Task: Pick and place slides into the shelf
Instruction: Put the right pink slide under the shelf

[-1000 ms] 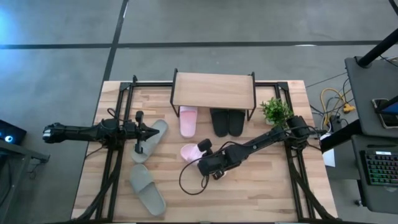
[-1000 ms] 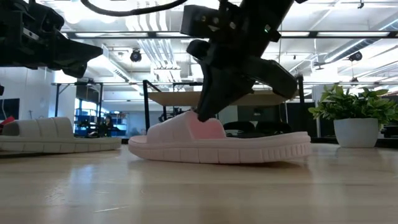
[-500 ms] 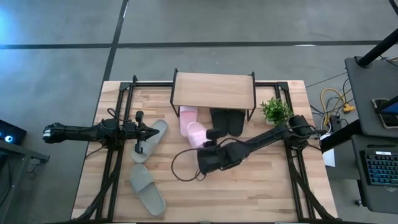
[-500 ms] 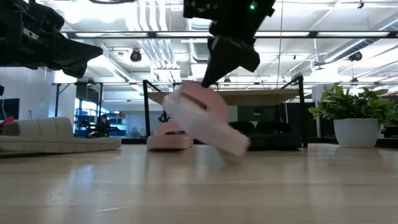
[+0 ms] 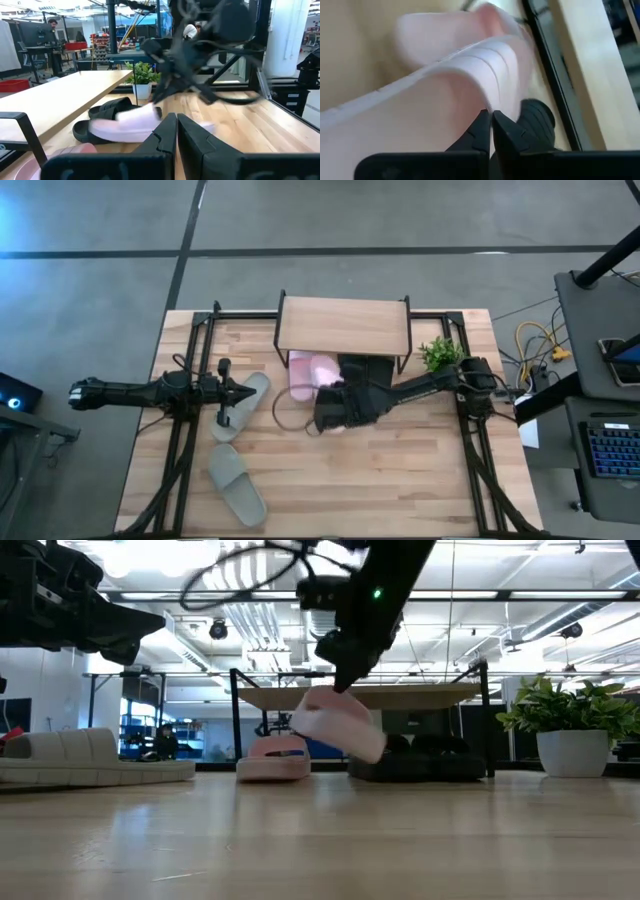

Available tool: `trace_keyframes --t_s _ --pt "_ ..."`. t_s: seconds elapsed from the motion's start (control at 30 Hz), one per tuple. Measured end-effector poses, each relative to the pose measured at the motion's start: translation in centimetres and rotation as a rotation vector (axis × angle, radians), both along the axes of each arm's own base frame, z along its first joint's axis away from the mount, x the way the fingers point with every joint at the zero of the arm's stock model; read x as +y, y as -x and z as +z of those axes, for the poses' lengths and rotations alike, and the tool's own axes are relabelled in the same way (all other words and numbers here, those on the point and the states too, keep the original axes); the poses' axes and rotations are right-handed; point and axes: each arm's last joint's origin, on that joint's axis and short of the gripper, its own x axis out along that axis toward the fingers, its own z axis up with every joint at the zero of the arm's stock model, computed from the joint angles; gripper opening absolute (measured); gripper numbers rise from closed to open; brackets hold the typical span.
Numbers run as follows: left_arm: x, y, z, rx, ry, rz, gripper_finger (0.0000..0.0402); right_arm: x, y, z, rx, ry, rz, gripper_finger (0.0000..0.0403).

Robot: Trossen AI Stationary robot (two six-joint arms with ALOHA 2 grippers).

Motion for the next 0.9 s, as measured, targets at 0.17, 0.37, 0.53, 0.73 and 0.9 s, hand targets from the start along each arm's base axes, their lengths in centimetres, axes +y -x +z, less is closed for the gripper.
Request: trace_keyframes --t_s 0.17,0.37,0.53,0.73,0.9 --pt "0.0 0.0 0.0 0.001 0.000 0.000 0.0000 -2.7 -0.3 -0.2 -0.062 -0.039 -0.124 0.0008" --pt "0.0 0.0 0.0 0.000 0.000 0.000 0.0000 -4.9 -1.1 0.1 -0.127 -0.037 -0.151 0.0008" --pt "0.0 0.0 0.0 0.000 0.000 0.000 0.0000 -5.2 -1.5 0.4 -0.125 -0.018 -0.119 0.0008" --pt "0.0 0.0 0.0 0.000 0.000 0.000 0.0000 -5.1 -1.5 0.4 -0.128 -0.018 -0.114 0.0008" --pt "0.0 0.0 0.0 0.000 0.000 0.000 0.0000 -5.6 -1.8 0.4 -0.102 0.012 -0.069 0.0008"
